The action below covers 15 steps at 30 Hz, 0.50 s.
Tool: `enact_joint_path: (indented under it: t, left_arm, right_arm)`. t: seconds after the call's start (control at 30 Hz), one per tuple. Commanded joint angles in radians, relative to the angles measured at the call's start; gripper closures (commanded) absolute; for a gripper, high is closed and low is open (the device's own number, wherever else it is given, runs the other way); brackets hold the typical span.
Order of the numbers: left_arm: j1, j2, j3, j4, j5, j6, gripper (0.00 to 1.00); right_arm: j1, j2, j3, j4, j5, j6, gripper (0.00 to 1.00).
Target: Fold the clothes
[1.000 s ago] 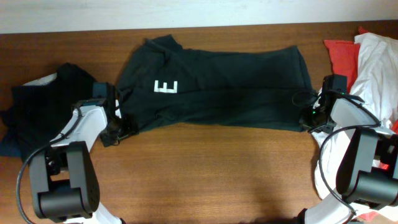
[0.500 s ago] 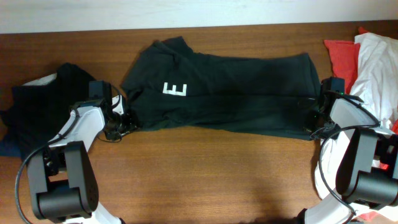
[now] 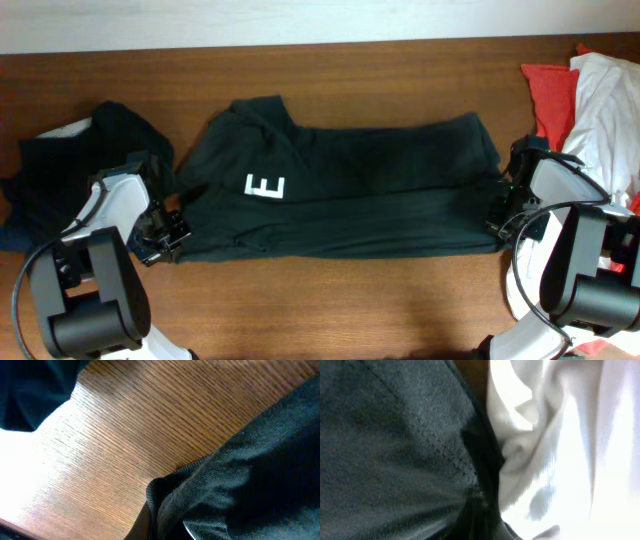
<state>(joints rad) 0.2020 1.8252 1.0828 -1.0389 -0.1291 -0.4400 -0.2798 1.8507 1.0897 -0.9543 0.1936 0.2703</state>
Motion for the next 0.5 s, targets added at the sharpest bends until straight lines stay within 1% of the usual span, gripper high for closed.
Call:
enact_joint_path:
  t: [0.0,0.03,0.1,0.13,0.17,0.2,0.23,0.27,0.3,0.33,0.37,0.4,0.47]
  left_arm:
    - [0.013,-0.021,-0.002,-0.003,0.007,-0.038,0.93]
    - [0.013,-0.023,-0.001,-0.011,0.011,-0.037,0.92]
    - [0.012,-0.056,-0.001,-0.021,0.03,-0.008,0.88]
    - [0.012,-0.095,0.001,-0.021,0.046,0.002,0.82]
    - [0.012,-0.146,0.007,-0.017,0.083,0.028,0.72]
    - [0.012,-0.187,0.017,-0.012,0.111,0.05,0.65]
    - [0.01,-0.238,0.034,-0.002,0.138,0.094,0.56]
    - [0.006,-0.265,0.046,0.006,0.146,0.117,0.5]
    - [-0.015,-0.301,0.068,0.042,0.184,0.173,0.4]
    - [-0.056,-0.312,0.095,0.115,0.261,0.247,0.3]
    - [-0.116,-0.306,0.113,0.226,0.302,0.309,0.13]
    - [-0.148,-0.297,0.121,0.278,0.303,0.335,0.08]
    - [-0.209,-0.249,0.166,0.354,0.306,0.388,0.06]
  right_arm:
    - [-0.003,0.003,-0.007,-0.001,0.034,0.026,0.96]
    - [-0.003,0.002,-0.001,-0.004,0.005,0.026,0.92]
    - [-0.003,-0.005,0.05,-0.048,-0.025,0.026,0.8]
    - [-0.003,-0.014,0.095,-0.086,-0.025,0.026,0.63]
    - [-0.003,-0.029,0.159,-0.125,-0.025,0.026,0.3]
    - [-0.003,-0.043,0.221,-0.158,-0.026,0.026,0.25]
    - [-0.003,-0.052,0.287,-0.189,-0.026,0.021,0.23]
    - [-0.001,-0.057,0.338,-0.211,-0.029,0.014,0.23]
    - [-0.001,-0.057,0.381,-0.232,-0.064,-0.015,0.23]
    - [-0.001,-0.057,0.408,-0.241,-0.162,-0.085,0.23]
    - [-0.001,-0.057,0.408,-0.243,-0.249,-0.155,0.23]
    - [-0.001,-0.057,0.408,-0.246,-0.282,-0.186,0.23]
    - [-0.001,-0.057,0.408,-0.254,-0.295,-0.192,0.23]
